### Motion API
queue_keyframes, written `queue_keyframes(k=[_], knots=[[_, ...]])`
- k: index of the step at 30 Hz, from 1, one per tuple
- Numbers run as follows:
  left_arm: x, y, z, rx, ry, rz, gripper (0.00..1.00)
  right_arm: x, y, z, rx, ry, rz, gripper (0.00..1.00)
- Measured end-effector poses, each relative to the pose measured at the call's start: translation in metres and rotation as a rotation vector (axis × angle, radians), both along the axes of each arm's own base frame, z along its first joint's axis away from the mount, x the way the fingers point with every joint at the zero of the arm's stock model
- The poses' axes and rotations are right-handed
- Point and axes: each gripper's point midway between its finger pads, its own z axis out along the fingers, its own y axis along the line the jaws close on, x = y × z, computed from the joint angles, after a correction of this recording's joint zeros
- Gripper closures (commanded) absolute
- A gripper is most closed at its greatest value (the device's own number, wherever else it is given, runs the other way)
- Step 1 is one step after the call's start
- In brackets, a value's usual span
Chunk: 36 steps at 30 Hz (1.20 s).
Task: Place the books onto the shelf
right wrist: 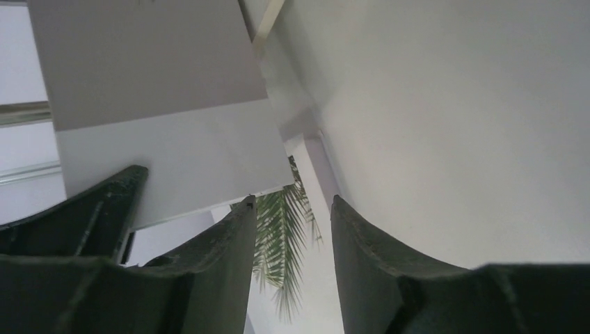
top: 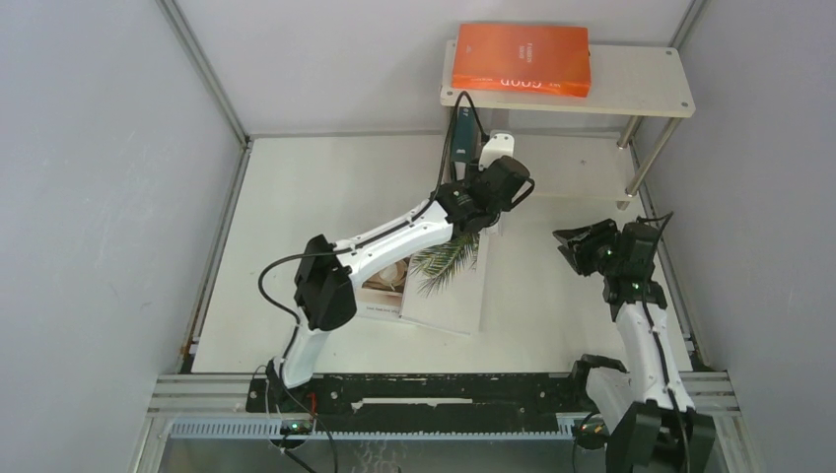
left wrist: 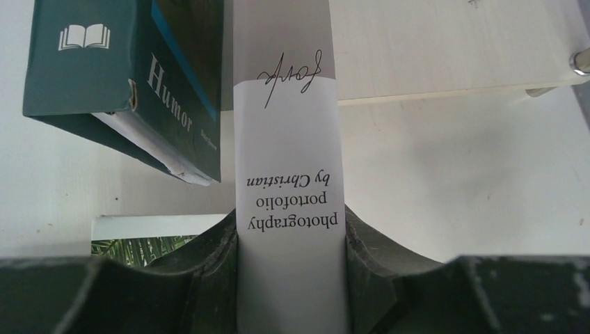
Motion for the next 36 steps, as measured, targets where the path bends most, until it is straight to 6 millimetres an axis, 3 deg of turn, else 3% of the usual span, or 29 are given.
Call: queue_keyframes(k=[6,9,18,25,36], knots=[[0.016,0.008,-0.004,0.030,-0.011,0.019,0.76,0.034,0.004,0.003,0.065,-0.019,0.048,0.76],[0.026,0.012,-0.002,0.028,-0.020,0.039,0.76,0.053,0.006,0.008,0.092,-0.042,0.071,0.83],[0.053,0.012,0.000,0.024,-0.057,0.078,0.73,0.104,0.024,0.020,0.143,-0.096,0.166,0.93],[0.067,0.008,-0.009,0.039,-0.075,0.091,0.71,0.135,0.036,0.005,0.205,-0.091,0.220,1.00],[0.083,0.010,-0.014,0.059,-0.106,0.110,0.54,0.181,0.054,-0.006,0.266,-0.119,0.325,1.00]])
